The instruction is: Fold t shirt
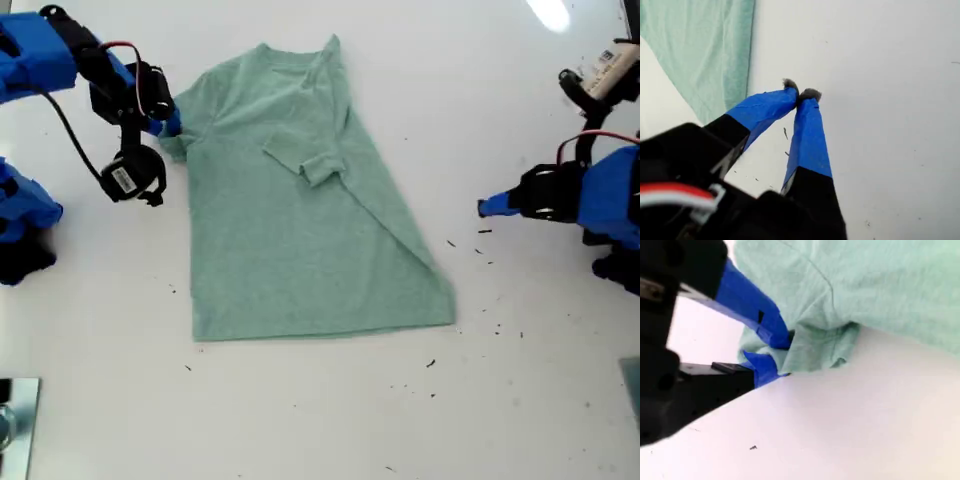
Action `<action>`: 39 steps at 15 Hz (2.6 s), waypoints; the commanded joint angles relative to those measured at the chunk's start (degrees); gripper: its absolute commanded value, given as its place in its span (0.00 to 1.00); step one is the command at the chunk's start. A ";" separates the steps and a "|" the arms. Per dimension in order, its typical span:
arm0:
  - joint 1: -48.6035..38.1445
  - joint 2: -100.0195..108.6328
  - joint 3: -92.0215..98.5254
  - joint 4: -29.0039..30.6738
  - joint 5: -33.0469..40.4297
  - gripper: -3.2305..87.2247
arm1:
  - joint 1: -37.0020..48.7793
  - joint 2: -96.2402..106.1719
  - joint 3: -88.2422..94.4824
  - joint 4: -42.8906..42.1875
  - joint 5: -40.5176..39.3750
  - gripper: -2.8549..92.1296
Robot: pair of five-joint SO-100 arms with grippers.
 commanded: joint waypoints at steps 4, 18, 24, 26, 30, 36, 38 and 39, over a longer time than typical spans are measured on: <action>4.83 16.87 -16.00 6.68 4.66 0.03 | -0.35 0.35 3.60 -1.23 0.09 0.06; 16.00 -28.21 -70.58 20.13 -1.49 0.32 | -1.41 0.35 3.60 -0.88 1.85 0.06; 24.96 26.02 -2.64 2.02 -8.09 0.08 | -1.23 0.35 3.60 -0.97 -2.46 0.06; 29.36 47.37 25.14 -5.89 -17.05 0.03 | -1.05 0.35 3.60 -0.53 -2.99 0.06; 36.04 72.33 44.74 -2.11 -24.52 0.03 | -0.09 0.35 2.81 -1.23 -5.62 0.06; 35.33 72.60 44.91 -2.46 -24.52 0.03 | -9.67 -50.63 -60.21 18.28 -12.66 0.06; 35.07 73.30 45.00 -2.29 -24.35 0.03 | -14.15 -69.87 -77.61 23.12 -17.67 0.06; 35.07 73.39 45.00 -2.29 -24.26 0.03 | -16.52 -75.59 -82.53 21.97 -19.78 0.11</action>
